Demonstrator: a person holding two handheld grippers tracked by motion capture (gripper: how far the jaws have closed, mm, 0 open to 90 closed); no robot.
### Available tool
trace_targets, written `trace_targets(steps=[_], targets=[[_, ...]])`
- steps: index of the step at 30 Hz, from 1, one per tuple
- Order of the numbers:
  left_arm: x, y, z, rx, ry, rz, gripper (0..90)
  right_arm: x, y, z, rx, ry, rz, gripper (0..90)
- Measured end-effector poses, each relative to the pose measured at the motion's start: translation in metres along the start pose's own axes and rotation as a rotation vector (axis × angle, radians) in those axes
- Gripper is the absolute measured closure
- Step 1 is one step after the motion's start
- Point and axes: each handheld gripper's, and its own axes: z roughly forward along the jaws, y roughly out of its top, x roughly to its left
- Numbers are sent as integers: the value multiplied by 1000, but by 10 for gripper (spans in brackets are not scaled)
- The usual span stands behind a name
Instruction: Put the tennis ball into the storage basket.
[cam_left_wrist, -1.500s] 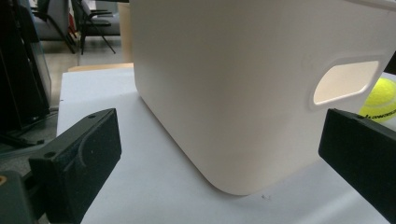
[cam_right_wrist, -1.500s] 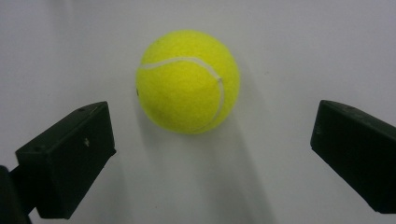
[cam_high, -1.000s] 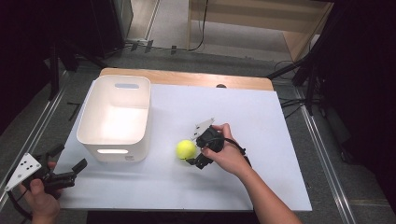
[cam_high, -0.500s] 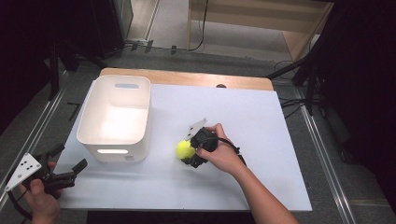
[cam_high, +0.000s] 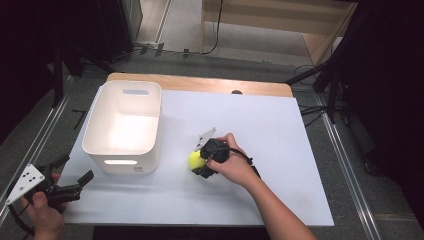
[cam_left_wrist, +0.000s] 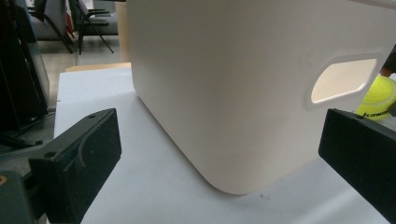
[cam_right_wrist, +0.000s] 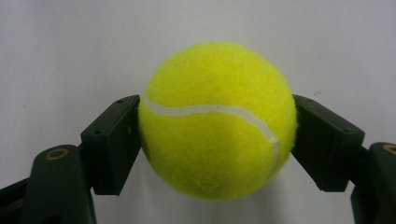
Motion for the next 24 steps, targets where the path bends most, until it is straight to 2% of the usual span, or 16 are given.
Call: trace_targets(steps=[8, 14, 17, 23, 24], targets=[[0, 0, 0, 2, 1, 1, 0, 1, 0, 3, 20, -21, 25, 225], [0, 0, 0, 1, 1, -2, 0, 1, 1, 3, 23, -24, 24, 239], [0, 0, 0, 2, 1, 0, 0, 1, 2, 3, 18, -36, -5, 241], [0, 0, 0, 3, -1, 1, 0, 1, 2, -3, 17, -41, 25, 242], [0, 0, 0, 3, -1, 0, 0, -1, 2, -3, 2, -41, 2, 242]])
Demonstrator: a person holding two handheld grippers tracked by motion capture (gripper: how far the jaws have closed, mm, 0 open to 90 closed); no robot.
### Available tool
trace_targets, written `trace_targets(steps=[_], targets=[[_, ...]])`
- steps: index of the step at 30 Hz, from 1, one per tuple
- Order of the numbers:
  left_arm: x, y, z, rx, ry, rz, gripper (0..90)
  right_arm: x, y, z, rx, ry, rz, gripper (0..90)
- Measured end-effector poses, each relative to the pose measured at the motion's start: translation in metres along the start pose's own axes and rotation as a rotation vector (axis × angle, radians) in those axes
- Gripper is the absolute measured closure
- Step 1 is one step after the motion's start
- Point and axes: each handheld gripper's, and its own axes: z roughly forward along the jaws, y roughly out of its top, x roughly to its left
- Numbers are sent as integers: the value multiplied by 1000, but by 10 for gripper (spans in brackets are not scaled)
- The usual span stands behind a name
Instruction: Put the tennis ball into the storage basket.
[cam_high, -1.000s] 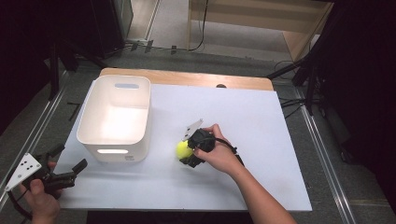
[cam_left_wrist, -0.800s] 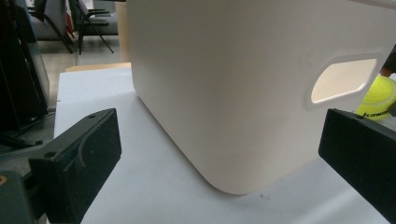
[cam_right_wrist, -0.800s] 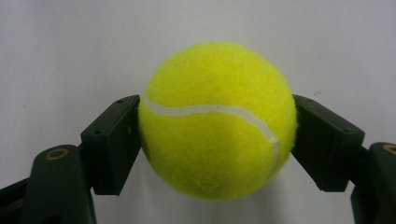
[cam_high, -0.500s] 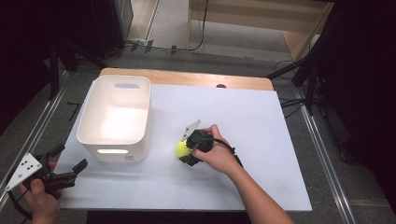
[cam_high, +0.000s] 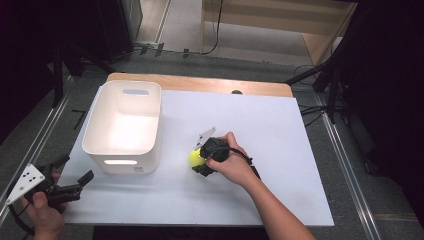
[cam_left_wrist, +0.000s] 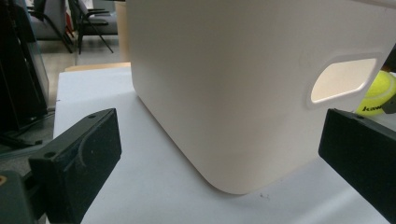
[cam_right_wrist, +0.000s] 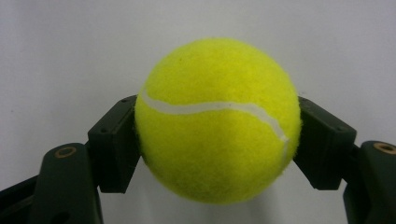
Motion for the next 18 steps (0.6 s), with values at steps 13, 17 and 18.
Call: trace_targets(steps=[13, 17, 18], targets=[[0, 0, 0, 1, -1, 2, 0, -3, 6, -14, -23, 21, 11, 243], [0, 0, 0, 0, -2, 2, 0, -4, 8, -18, -22, 21, 11, 243], [0, 0, 0, 1, -2, 2, 0, -4, 9, -19, -25, 24, 13, 243]])
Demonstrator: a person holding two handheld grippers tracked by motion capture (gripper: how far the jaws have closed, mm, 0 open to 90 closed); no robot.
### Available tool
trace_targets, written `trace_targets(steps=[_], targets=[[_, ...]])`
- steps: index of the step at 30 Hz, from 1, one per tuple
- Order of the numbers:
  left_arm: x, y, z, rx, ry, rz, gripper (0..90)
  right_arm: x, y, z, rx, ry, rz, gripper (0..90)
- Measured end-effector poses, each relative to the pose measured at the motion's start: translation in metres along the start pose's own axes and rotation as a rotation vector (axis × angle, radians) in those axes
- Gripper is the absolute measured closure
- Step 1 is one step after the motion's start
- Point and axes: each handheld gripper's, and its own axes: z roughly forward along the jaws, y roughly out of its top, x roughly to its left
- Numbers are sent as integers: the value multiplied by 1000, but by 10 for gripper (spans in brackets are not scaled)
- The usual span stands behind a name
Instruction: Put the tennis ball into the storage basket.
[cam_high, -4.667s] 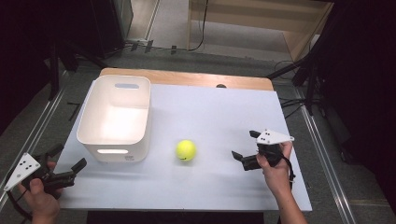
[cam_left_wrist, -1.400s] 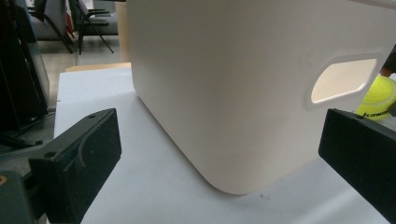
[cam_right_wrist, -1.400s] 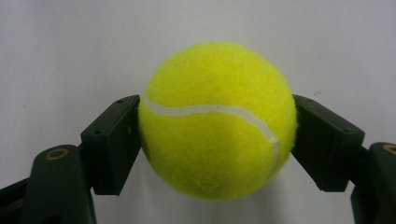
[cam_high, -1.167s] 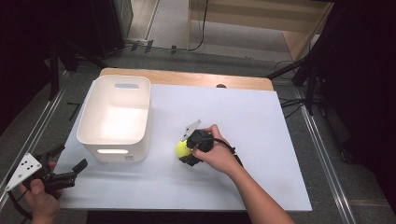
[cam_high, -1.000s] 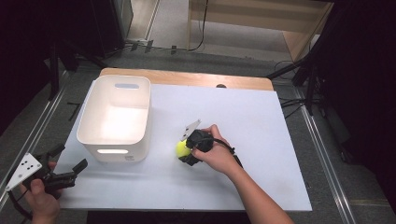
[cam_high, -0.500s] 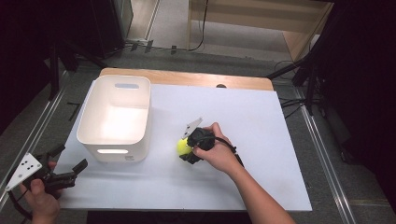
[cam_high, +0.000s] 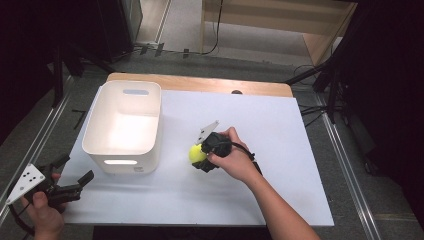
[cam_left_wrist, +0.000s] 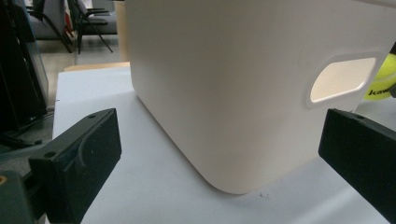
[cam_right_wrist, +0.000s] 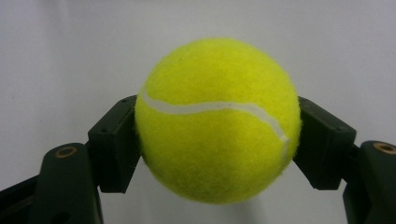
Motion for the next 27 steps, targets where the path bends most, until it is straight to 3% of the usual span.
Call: trace_targets(steps=[9, 13, 15, 27], targets=[[0, 0, 0, 1, 0, 1, 0, -4, 7, -8, -15, 6, -24, 243], [0, 0, 0, 0, -1, 1, 0, -4, 11, -13, -14, 0, -7, 243], [0, 0, 0, 0, 0, 0, 0, -7, 14, -14, -24, 6, -25, 243], [0, 0, 0, 1, -3, 2, 0, -10, 27, -24, -36, 14, -23, 243]])
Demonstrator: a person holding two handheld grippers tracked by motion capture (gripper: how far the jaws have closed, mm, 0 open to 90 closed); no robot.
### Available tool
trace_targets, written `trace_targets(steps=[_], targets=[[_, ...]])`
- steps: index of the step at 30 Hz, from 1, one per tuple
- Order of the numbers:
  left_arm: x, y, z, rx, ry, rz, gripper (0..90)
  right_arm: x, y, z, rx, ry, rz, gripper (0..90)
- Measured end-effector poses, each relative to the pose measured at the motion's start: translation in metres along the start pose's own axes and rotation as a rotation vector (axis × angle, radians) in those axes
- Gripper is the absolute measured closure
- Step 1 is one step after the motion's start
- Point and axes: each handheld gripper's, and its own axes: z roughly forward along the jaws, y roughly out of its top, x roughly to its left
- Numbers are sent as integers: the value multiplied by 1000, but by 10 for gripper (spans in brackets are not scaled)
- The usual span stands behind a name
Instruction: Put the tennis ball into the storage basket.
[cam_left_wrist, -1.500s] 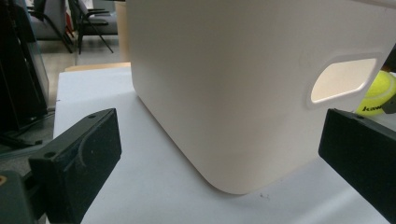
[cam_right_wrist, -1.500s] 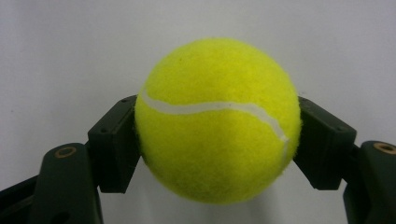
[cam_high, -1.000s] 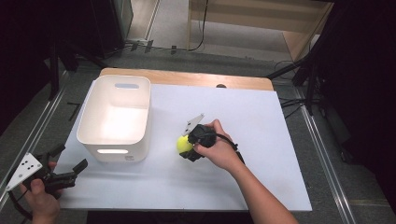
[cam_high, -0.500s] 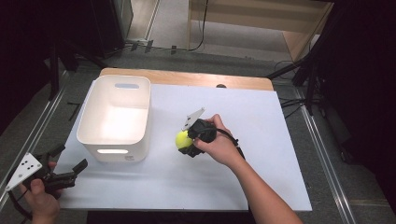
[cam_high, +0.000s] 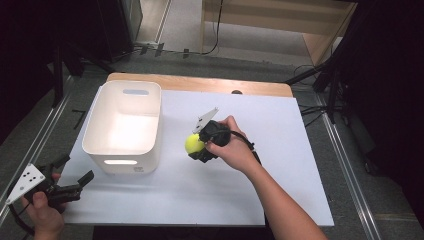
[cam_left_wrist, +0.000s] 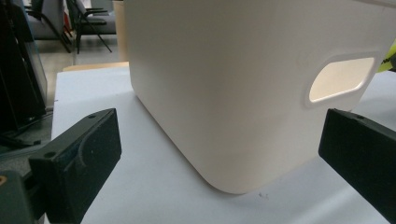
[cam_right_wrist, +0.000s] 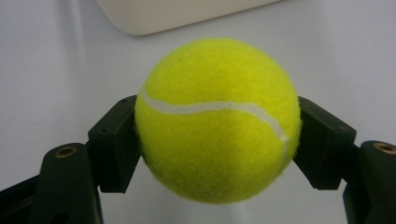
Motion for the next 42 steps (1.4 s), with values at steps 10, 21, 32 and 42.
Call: trace_targets(steps=[10, 21, 32, 42], targets=[[0, 0, 0, 0, -2, -1, 0, -3, 13, -8, -9, 5, -15, 243], [0, 0, -1, -1, -5, -1, 0, -5, 28, -13, -26, 15, -31, 244], [0, 0, -1, -3, -2, -3, 0, -7, 43, -18, -34, 32, -34, 243], [0, 0, -1, -3, -4, -2, 0, -6, 59, -23, -35, 38, -43, 243]])
